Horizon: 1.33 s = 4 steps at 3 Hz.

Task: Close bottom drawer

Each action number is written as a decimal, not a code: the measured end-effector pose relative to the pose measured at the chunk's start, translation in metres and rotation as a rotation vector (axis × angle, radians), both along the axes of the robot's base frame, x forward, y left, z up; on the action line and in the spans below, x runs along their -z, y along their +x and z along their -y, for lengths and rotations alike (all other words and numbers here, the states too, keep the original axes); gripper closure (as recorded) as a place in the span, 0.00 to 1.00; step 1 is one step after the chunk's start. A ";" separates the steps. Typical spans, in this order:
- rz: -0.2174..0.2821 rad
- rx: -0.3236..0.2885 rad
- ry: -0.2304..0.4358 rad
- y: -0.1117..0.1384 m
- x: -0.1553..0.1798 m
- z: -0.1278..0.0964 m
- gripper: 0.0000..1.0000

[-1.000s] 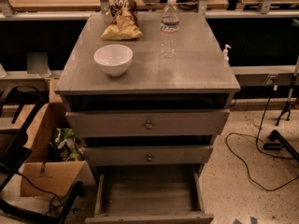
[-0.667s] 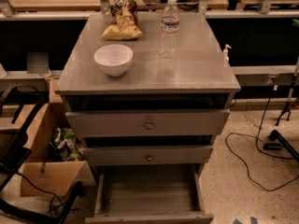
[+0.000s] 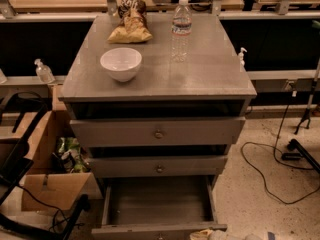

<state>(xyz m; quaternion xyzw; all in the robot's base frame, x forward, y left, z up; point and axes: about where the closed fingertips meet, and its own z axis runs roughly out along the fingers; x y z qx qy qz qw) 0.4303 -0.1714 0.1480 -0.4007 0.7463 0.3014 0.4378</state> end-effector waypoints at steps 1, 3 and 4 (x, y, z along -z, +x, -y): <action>0.014 0.013 -0.015 0.016 -0.007 0.004 1.00; 0.037 0.048 -0.039 0.070 -0.018 0.007 1.00; 0.041 0.064 -0.037 0.113 -0.018 0.000 1.00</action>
Offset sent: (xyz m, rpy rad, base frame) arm 0.2094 -0.0218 0.0456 -0.0995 -0.0923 -0.1338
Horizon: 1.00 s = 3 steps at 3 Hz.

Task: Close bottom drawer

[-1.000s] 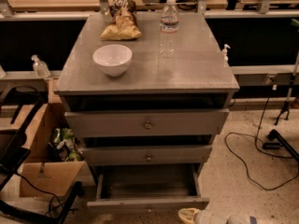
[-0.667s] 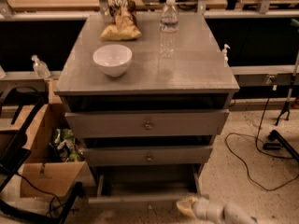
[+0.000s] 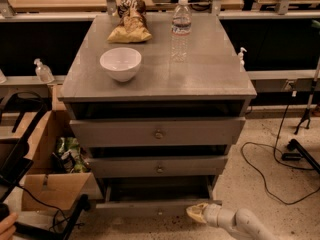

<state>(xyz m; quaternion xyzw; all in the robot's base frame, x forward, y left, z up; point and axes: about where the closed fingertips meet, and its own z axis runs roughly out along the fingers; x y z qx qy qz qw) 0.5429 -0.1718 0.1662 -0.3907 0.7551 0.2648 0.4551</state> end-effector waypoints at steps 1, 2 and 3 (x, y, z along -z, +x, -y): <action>0.000 0.000 0.000 -0.004 0.000 0.001 1.00; -0.002 0.026 0.011 0.025 0.002 -0.002 1.00; -0.002 0.026 0.011 0.025 0.002 -0.002 1.00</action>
Offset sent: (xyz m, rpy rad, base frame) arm 0.1690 0.0081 -0.0087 0.0500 0.0070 -0.1442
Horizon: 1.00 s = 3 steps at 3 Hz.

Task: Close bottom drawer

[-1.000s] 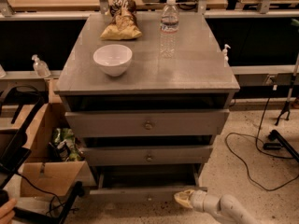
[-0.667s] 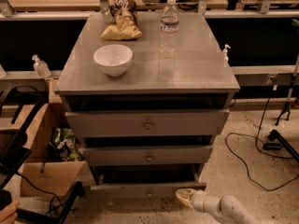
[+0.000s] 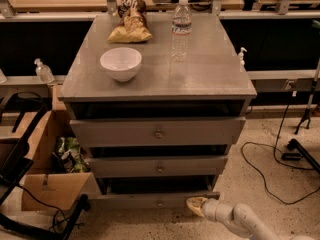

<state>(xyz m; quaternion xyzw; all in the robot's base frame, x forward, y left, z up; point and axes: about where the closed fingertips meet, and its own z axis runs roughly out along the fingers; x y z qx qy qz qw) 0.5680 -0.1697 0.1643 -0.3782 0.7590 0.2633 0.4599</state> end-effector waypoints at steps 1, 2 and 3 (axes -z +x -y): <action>-0.024 -0.020 0.025 -0.011 0.003 -0.005 1.00; -0.057 -0.053 0.039 -0.040 -0.002 0.004 1.00; -0.083 -0.071 0.027 -0.063 -0.007 0.016 1.00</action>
Offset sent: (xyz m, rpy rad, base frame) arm -0.0838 -0.0192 0.0109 0.0567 0.1028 0.0932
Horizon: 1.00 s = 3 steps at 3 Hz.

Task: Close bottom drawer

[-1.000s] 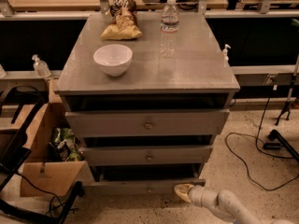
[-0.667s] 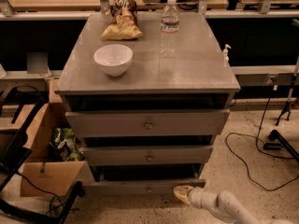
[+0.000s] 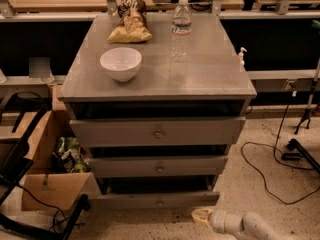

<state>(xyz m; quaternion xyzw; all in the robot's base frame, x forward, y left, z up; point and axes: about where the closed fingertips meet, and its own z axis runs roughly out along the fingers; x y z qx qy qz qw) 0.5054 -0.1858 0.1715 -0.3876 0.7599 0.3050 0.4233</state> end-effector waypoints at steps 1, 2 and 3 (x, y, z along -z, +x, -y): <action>-0.002 -0.024 0.011 0.002 0.001 -0.005 1.00; 0.029 -0.032 0.036 0.035 0.006 -0.011 1.00; 0.066 -0.024 0.054 0.081 0.009 -0.018 1.00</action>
Offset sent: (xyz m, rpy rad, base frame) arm 0.0889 0.0054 -0.0094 0.0524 -0.0827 0.0263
